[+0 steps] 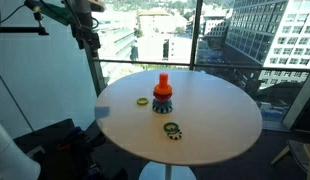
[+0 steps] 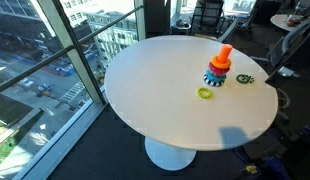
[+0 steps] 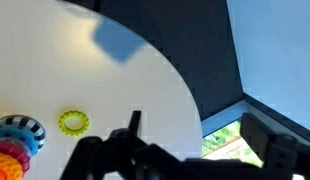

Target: Remove the orange ring from the stack on the rings stacking stand

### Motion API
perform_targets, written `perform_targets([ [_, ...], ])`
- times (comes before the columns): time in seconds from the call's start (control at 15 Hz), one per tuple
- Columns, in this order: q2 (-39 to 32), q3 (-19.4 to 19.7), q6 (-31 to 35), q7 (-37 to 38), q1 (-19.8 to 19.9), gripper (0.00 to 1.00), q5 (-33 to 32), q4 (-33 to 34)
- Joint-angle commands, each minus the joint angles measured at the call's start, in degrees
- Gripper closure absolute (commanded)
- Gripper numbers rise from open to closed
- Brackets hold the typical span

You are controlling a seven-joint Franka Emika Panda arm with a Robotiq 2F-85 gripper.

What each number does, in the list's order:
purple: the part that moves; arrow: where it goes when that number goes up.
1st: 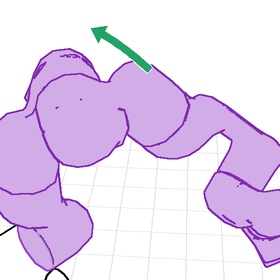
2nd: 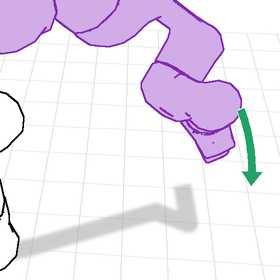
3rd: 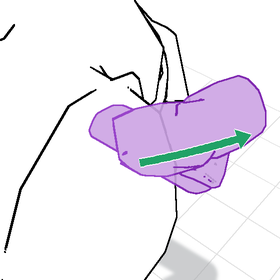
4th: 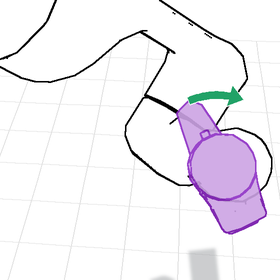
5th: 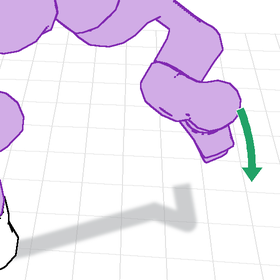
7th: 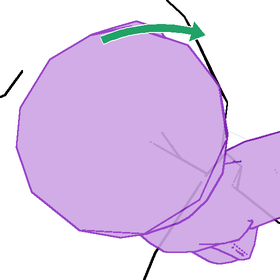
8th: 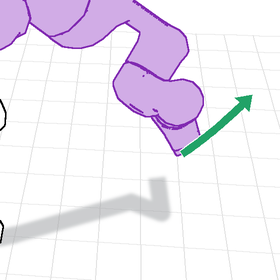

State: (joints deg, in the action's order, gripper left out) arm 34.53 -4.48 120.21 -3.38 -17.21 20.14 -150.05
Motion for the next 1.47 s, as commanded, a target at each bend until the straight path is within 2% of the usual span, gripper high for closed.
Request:
perform_targets([
  [0.0, 0.0, -0.8, -0.3, -0.4, 0.9, 0.00, 0.5, 0.1],
  [0.27, 0.0, -0.8, -0.3, -0.4, 0.9, 0.00, 0.5, 0.1],
  [0.87, -2.2, -1.4, 0.3, 0.9, 4.4, 0.00, -2.8, 3.1],
  [1.4, -11.1, -2.8, 5.8, 5.0, 8.9, 0.00, -10.1, 8.8],
])
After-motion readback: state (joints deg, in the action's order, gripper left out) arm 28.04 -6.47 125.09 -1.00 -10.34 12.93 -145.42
